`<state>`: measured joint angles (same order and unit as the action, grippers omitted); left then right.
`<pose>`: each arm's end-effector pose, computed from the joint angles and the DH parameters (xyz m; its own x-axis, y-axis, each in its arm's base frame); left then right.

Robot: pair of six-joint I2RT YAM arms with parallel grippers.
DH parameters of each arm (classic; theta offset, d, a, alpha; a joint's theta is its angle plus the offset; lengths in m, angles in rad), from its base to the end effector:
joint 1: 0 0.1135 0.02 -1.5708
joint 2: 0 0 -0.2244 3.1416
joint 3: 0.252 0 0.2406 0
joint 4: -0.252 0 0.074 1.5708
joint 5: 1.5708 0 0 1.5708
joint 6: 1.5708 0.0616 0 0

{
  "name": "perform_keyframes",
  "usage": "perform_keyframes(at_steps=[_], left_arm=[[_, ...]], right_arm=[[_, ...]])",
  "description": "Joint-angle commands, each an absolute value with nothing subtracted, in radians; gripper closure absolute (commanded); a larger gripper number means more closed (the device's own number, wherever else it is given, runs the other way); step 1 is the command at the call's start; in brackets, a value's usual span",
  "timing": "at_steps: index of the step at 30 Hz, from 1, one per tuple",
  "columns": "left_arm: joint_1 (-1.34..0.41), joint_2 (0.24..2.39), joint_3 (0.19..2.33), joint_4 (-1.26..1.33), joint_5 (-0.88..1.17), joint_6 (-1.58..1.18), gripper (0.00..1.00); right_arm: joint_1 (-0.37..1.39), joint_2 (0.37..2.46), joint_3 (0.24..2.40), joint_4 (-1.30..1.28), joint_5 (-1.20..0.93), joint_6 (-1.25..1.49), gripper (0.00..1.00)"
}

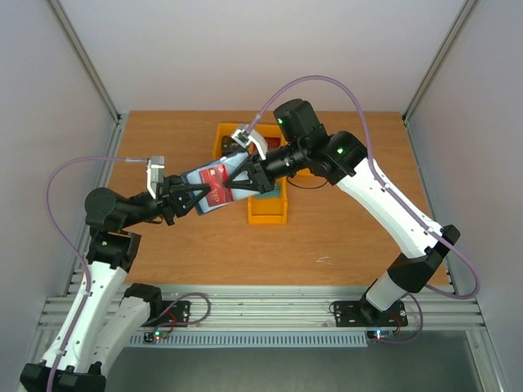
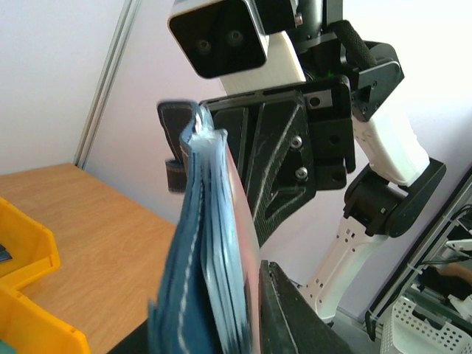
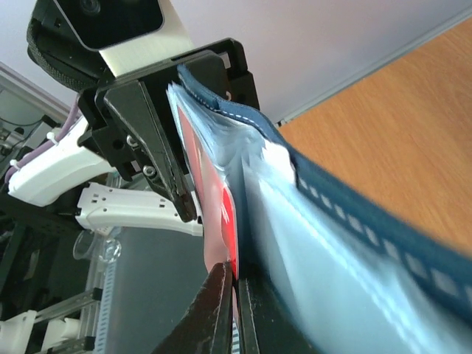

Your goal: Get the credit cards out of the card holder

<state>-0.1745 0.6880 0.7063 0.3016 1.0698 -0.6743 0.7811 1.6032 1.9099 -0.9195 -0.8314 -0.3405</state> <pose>0.1648 -0.0839 0.3528 -0.3221 -0.2477 -0.9137 0.8990 0.2225 -0.3772 0.1993 0.2617 0.3989 -0.0832 -0.3994 -0.9130 -0.9882 -0.0853 0.1274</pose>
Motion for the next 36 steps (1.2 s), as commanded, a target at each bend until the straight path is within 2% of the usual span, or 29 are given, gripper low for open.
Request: perform_keyframes(at_steps=[1,6,8,11,12,22,28,36], left_arm=[[-0.189,0.667,0.716,0.287,1.151,-0.611,0.80],[-0.189,0.665,0.719,0.268,1.149,-0.597,0.75],[-0.189,0.671,0.719,0.273,1.151,-0.598,0.79],[-0.189,0.676,0.721,0.274,1.152,-0.600,0.96],[-0.189,0.676,0.722,0.271,1.152,-0.601,0.99],[-0.188,0.678,0.744,0.145,1.135,-0.539,1.00],[-0.189,0.712,0.779,-0.183,1.050,-0.372,1.00],[-0.175,0.886,0.824,-0.653,0.677,-0.024,1.00]], right_arm=[[0.749,1.570,1.915,-0.871,-0.822,-0.338,0.99],[0.720,1.556,1.919,-0.948,-0.788,-0.378,0.99],[0.718,1.553,1.917,-0.953,-0.809,-0.376,0.99],[0.718,1.553,1.917,-0.960,-0.826,-0.371,0.99],[0.719,1.551,1.916,-0.964,-0.819,-0.377,0.99],[0.637,1.502,1.842,-1.068,-0.719,-0.464,0.99],[0.581,1.471,1.810,-1.093,-0.671,-0.482,0.99],[0.521,1.454,1.773,-1.166,-0.526,-0.487,0.99]])
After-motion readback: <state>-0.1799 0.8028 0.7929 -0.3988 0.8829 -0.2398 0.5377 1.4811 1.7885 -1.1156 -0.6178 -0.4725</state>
